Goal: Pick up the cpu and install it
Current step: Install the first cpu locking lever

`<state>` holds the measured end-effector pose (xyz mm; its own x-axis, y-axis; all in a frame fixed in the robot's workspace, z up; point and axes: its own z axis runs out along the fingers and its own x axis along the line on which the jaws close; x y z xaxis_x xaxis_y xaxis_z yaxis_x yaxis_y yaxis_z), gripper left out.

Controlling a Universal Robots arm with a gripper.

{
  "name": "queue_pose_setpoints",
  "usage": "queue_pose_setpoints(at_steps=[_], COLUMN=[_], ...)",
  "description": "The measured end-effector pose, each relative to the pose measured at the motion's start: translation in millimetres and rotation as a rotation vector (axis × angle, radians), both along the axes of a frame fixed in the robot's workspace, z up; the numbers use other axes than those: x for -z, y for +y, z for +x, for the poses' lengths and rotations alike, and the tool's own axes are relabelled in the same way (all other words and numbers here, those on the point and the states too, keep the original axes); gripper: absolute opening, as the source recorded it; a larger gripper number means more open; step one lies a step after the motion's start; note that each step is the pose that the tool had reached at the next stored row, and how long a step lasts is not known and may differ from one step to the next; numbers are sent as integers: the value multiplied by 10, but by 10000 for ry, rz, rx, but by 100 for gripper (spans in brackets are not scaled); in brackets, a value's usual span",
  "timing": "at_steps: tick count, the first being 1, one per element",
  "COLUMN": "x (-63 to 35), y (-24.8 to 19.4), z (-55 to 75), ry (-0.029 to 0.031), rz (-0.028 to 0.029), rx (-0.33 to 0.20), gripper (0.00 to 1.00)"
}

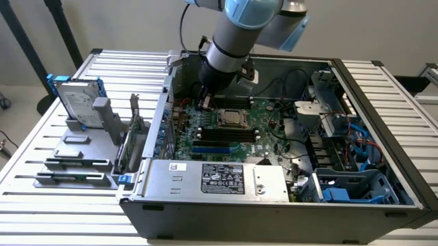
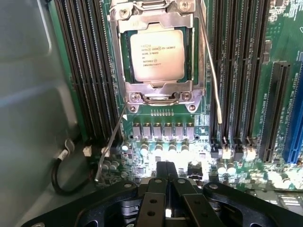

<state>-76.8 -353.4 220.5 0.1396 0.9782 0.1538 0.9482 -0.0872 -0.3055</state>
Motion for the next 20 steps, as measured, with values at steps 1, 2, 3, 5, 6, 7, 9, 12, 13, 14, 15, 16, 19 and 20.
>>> queue_pose_setpoints(at_steps=[1, 2, 3, 5, 6, 7, 9, 12, 13, 14, 15, 16, 19, 20], x=[0, 0, 0, 0, 0, 0, 0, 0, 0, 0, 1, 1, 0, 0], y=[0, 0, 0, 0, 0, 0, 0, 0, 0, 0, 0, 0, 0, 0], z=[0, -1, -1, -3, -4, -4, -5, -8, -10, -11, -12, -14, -20, -24], ry=[0, 2, 8, 38, 50, 62, 82, 103, 110, 114, 117, 120, 134, 142], rz=[14, 23, 31, 37, 40, 43, 58, 94, 109, 128, 161, 207, 384, 471], rx=[138, 272, 391, 593, 701, 805, 1016, 1316, 1415, 1515, 1608, 1704, 1950, 2025], gripper=[11, 11, 11, 11, 11, 11, 11, 11, 11, 11, 11, 11, 11, 11])
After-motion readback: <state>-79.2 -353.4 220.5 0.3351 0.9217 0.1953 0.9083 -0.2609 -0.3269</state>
